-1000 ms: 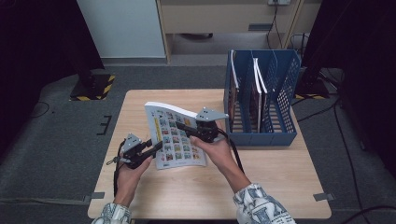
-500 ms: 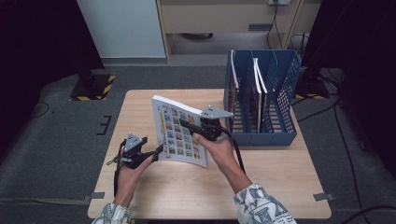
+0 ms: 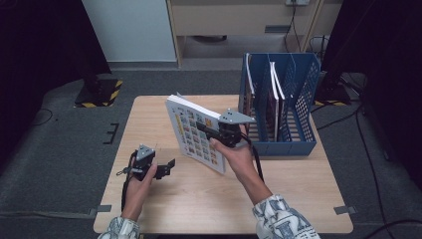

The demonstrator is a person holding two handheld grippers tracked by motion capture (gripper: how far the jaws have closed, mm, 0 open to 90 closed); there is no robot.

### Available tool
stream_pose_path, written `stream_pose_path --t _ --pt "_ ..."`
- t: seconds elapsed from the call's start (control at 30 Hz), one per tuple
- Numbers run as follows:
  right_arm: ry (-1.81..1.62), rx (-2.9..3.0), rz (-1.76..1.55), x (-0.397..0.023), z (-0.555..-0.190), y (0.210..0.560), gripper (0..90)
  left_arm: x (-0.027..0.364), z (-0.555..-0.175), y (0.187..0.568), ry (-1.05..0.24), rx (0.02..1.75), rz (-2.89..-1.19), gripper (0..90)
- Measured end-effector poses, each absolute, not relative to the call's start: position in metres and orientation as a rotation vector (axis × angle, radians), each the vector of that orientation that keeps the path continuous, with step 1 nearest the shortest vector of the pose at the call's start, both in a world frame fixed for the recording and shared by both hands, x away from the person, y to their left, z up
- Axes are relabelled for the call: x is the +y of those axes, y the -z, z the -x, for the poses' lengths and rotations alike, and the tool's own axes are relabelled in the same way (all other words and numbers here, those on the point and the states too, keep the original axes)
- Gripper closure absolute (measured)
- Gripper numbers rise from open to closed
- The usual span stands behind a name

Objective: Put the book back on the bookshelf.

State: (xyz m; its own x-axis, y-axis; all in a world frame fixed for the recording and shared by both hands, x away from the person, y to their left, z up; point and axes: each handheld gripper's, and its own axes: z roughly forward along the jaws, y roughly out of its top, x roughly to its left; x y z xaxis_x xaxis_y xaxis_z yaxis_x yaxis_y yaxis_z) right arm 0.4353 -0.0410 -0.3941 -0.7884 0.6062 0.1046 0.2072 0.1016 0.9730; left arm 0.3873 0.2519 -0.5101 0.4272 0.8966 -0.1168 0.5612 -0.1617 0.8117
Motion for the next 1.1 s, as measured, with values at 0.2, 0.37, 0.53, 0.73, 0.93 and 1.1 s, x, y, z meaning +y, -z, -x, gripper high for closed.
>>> stream_pose_path --t 0.2,0.37,0.53,0.73,0.93,1.1 --pt "-1.740 2.040 -0.807 -0.047 -0.434 0.389 73.7 0.254 -0.391 0.521 -0.478 1.323 -1.888 5.6" --pt "-1.729 2.035 -0.794 -0.052 -0.431 0.383 73.7 0.252 -0.392 0.526 -0.497 1.342 -1.940 5.0" --pt "-1.727 2.028 -0.794 -0.057 -0.430 0.380 73.7 0.251 -0.392 0.530 -0.505 1.342 -1.985 4.9" --pt "-1.724 2.019 -0.807 -0.064 -0.429 0.377 73.7 0.250 -0.393 0.533 -0.510 1.346 -2.016 4.9" --pt "-1.726 2.013 -0.809 -0.069 -0.427 0.375 73.8 0.249 -0.392 0.535 -0.526 1.339 -2.025 4.5" --pt "-1.724 2.010 -0.804 -0.074 -0.425 0.372 73.8 0.246 -0.392 0.536 -0.547 1.327 -2.048 2.9"
